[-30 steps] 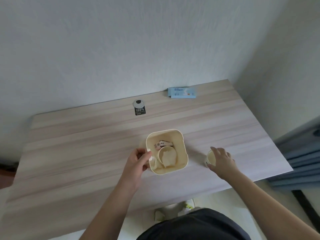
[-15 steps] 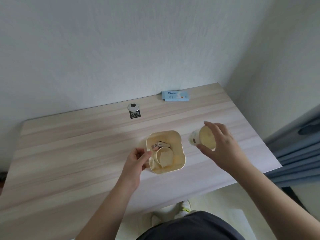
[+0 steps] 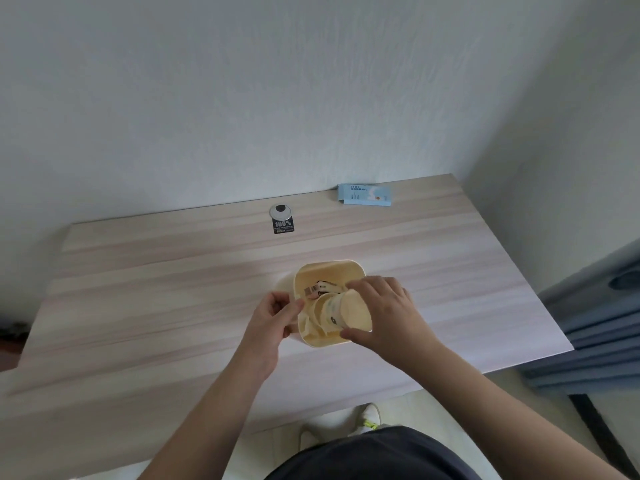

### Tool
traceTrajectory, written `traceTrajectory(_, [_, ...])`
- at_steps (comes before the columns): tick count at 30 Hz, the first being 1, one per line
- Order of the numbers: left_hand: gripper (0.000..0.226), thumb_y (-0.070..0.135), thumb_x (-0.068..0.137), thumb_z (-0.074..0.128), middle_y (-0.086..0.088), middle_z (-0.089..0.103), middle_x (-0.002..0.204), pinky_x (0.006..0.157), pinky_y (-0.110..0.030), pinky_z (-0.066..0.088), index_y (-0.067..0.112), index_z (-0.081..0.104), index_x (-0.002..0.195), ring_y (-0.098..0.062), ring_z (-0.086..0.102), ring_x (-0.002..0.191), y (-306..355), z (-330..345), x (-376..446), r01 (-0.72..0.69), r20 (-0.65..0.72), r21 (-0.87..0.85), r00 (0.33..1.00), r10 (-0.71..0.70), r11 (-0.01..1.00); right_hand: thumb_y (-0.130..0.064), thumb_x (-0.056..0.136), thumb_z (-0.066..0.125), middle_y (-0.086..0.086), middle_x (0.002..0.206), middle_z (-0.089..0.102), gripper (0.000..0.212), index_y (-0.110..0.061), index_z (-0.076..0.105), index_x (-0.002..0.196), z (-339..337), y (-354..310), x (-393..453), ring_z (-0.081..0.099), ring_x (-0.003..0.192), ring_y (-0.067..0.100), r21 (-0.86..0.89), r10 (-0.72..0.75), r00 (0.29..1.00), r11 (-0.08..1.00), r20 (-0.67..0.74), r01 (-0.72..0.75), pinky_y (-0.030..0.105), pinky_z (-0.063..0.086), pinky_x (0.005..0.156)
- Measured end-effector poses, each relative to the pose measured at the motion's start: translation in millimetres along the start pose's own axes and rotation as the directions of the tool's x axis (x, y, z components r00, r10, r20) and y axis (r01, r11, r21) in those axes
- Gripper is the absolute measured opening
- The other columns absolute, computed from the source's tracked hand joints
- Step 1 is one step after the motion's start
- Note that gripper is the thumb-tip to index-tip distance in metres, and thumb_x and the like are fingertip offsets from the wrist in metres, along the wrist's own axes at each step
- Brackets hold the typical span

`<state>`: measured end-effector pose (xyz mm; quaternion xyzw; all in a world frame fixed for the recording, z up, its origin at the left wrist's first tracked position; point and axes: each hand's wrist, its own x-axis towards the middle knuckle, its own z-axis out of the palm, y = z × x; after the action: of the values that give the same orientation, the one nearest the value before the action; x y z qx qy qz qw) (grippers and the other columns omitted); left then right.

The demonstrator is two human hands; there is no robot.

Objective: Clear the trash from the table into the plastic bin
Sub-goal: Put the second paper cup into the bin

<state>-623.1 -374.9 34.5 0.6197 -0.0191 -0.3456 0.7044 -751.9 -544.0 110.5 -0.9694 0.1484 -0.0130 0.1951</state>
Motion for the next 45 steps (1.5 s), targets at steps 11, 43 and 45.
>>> traceTrajectory(11, [0.022,0.022,0.078,0.074,-0.004,0.062,0.076,0.067,-0.040,0.041,0.010,0.060,0.090,-0.023,0.056,0.071,7,-4,-7,-0.002,0.012,-0.018,1.000,0.002,1.000,-0.042,0.077,0.074,0.001,0.135,0.043,0.076,-0.026,0.035,0.141,25,-19,25,0.037,0.125,0.023,-0.183,-0.022,0.993,0.982,0.115,0.043,0.033,0.031,0.105])
traceTrajectory(43, [0.048,0.037,0.058,0.081,0.001,0.064,0.072,0.053,-0.024,0.048,0.009,0.058,0.090,-0.011,0.062,0.062,9,29,14,0.054,0.046,-0.018,0.998,-0.053,0.998,-0.036,0.093,0.055,0.004,0.124,0.053,0.039,-0.020,0.051,0.129,20,8,41,0.054,0.110,0.026,0.038,0.108,0.988,0.993,0.113,-0.113,0.035,0.044,0.084])
traceTrajectory(45, [0.053,0.042,0.052,0.081,-0.002,0.062,0.075,0.056,-0.027,0.047,0.011,0.058,0.089,-0.013,0.060,0.063,9,37,20,0.063,0.033,-0.001,0.997,-0.063,0.998,-0.035,0.094,0.052,0.001,0.122,0.056,0.034,-0.022,0.053,0.126,8,21,35,0.058,0.105,0.023,0.118,0.104,0.993,0.987,0.050,-0.109,0.035,0.048,0.081])
